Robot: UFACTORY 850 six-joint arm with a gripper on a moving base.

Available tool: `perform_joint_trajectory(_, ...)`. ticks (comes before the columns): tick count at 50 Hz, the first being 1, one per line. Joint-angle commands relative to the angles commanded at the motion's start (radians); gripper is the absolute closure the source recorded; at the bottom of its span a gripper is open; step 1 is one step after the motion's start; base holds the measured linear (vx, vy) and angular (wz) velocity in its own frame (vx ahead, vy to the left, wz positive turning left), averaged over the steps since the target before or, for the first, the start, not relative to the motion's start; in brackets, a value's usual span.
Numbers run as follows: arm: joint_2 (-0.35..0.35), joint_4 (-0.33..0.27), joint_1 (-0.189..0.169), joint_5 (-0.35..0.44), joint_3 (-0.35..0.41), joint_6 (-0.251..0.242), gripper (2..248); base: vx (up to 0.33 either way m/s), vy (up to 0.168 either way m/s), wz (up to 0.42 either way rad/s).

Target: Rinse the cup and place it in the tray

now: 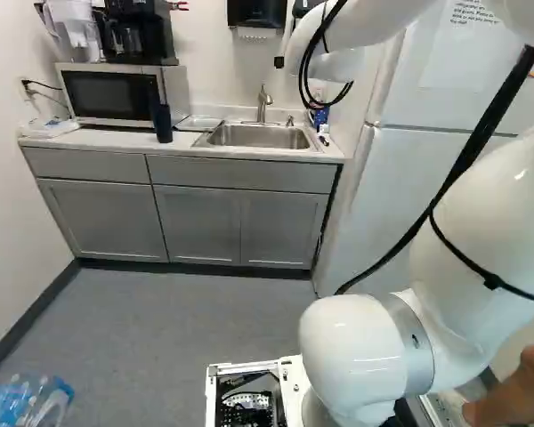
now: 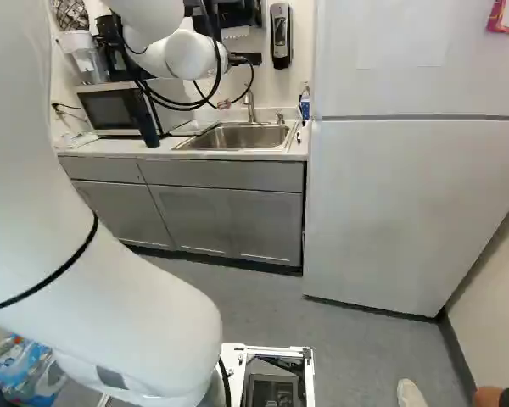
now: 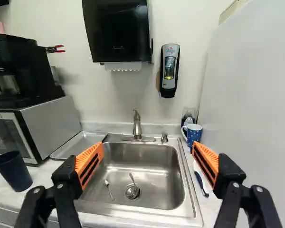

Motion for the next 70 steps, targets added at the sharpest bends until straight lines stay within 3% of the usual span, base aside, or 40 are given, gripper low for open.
perform_joint_trajectory(37,0.0,0.0,0.0,0.0,0.0,0.0,3,0.144,0.038,0.177)
perform_joint_trajectory(70,0.0,0.0,0.0,0.0,0.0,0.0,3,0.146,-0.01,0.23)
